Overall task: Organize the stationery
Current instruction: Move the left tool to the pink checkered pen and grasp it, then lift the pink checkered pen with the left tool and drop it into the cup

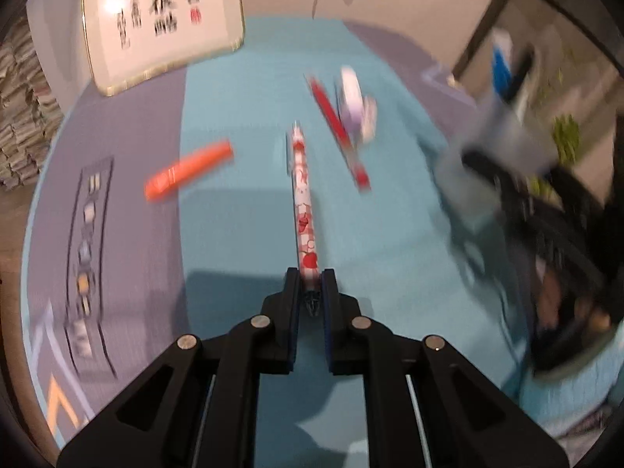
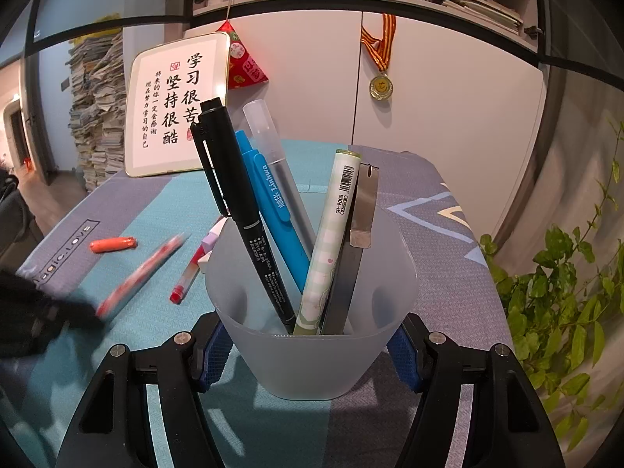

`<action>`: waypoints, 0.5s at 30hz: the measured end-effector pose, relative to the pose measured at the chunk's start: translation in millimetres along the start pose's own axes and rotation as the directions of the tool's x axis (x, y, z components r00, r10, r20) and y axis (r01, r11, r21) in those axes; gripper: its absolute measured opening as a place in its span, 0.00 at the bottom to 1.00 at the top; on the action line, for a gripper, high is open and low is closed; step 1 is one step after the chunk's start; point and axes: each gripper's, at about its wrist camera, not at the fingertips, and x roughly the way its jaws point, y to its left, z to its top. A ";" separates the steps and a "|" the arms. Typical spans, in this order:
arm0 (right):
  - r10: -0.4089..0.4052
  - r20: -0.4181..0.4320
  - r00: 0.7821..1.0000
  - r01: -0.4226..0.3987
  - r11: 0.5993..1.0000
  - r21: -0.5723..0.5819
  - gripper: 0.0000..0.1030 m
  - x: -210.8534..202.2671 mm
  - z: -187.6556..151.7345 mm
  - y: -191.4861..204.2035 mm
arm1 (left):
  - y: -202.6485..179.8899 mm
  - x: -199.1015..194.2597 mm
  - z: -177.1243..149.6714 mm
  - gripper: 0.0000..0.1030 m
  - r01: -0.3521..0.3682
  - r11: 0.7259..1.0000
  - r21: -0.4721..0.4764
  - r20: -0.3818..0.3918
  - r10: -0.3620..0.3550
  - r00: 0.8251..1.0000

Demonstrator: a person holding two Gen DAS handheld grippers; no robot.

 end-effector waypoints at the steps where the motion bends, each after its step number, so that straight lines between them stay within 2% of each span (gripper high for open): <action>1: -0.001 0.000 1.000 0.001 1.000 0.000 0.67 -0.1 0.0 0.1 | -4.1 -1.7 -3.7 0.11 0.002 1.000 0.013 -0.007 -0.002 1.000; 3: -0.004 0.001 1.000 0.004 1.000 -0.003 0.67 0.0 0.0 0.8 | -12.2 -7.0 -3.4 0.23 -0.007 0.999 0.044 0.020 0.006 1.000; 5: -0.005 0.001 1.000 0.005 1.000 -0.005 0.67 0.1 -0.1 0.0 | -15.3 -9.8 6.3 0.28 -0.028 0.998 0.054 0.060 0.025 0.998; 8: -0.004 0.001 1.000 0.004 1.000 -0.004 0.67 0.4 -0.2 -0.2 | -13.2 -1.5 36.1 0.28 -0.058 0.997 0.044 0.109 0.053 0.993; 10: -0.003 0.001 1.000 0.003 1.000 -0.003 0.67 0.4 -0.3 0.0 | -8.4 8.6 54.2 0.27 -0.086 0.995 0.041 0.111 0.081 0.991; 15: 0.008 -0.001 1.000 -0.008 1.000 0.005 0.67 0.6 -0.4 -1.1 | -0.9 40.2 82.1 0.26 -0.097 0.995 0.034 0.032 0.096 0.995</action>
